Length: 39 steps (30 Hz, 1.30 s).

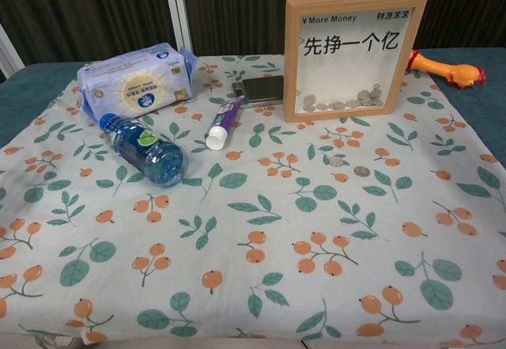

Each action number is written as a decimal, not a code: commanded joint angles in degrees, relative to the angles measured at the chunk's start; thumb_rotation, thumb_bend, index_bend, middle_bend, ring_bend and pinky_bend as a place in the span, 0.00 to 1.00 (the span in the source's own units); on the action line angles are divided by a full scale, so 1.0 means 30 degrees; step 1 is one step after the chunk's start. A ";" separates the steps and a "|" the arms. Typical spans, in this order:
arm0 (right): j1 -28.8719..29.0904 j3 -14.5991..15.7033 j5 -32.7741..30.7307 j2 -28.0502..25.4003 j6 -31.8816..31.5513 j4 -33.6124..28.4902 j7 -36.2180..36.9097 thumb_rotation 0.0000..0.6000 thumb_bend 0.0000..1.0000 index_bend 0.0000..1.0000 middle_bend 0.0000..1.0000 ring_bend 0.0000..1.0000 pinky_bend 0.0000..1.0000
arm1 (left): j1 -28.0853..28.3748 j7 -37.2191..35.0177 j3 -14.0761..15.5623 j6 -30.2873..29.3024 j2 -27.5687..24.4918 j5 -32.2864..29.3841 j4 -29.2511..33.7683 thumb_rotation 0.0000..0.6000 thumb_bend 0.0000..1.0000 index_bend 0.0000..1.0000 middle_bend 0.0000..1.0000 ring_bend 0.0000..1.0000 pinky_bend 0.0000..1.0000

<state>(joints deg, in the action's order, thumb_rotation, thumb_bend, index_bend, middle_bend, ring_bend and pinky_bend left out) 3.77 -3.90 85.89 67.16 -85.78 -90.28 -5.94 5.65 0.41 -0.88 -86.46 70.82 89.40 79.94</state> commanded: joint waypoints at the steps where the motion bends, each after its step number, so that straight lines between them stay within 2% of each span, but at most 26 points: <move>1: -0.0034 0.0035 0.0002 -0.0043 -0.0016 -0.0034 -0.0047 1.00 0.21 0.00 0.00 0.00 0.00 | -0.0013 0.0098 0.0000 -0.0092 -0.0107 0.0073 0.0104 1.00 0.33 0.00 0.00 0.00 0.00; 17: 0.0303 0.0002 0.0236 -0.0016 0.0297 -0.0296 -0.0608 1.00 0.21 0.00 0.00 0.00 0.00 | -0.0152 -0.0295 0.0055 -0.0335 -0.0409 0.0144 0.0298 1.00 0.33 0.00 0.00 0.00 0.00; 26: 0.2866 -0.0863 0.0152 0.0782 0.3173 -0.0720 -0.2854 1.00 0.21 0.00 0.00 0.00 0.00 | -0.0199 -0.0569 0.0058 -0.0353 -0.0571 0.0095 0.0291 1.00 0.33 0.00 0.00 0.00 0.00; 32: 0.4876 -0.1565 -0.1396 0.3794 0.5283 -0.0430 -0.7010 1.00 0.21 0.00 0.00 0.00 0.00 | -0.0108 -0.0571 -0.0055 -0.0278 -0.0532 0.0018 0.0320 1.00 0.33 0.00 0.00 0.00 0.00; 39: 0.6324 -0.1950 -0.2594 0.7159 0.6247 0.1929 -0.8744 1.00 0.21 0.00 0.00 0.00 0.00 | -0.0076 -0.0496 -0.0020 -0.0103 -0.0393 -0.0061 0.0077 1.00 0.33 0.00 0.00 0.00 0.00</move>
<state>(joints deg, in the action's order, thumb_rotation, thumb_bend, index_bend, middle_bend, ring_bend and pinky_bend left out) 20.79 -9.01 79.75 85.86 -68.55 -86.99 -30.31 5.43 -1.05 -0.97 -86.86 69.61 89.29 80.26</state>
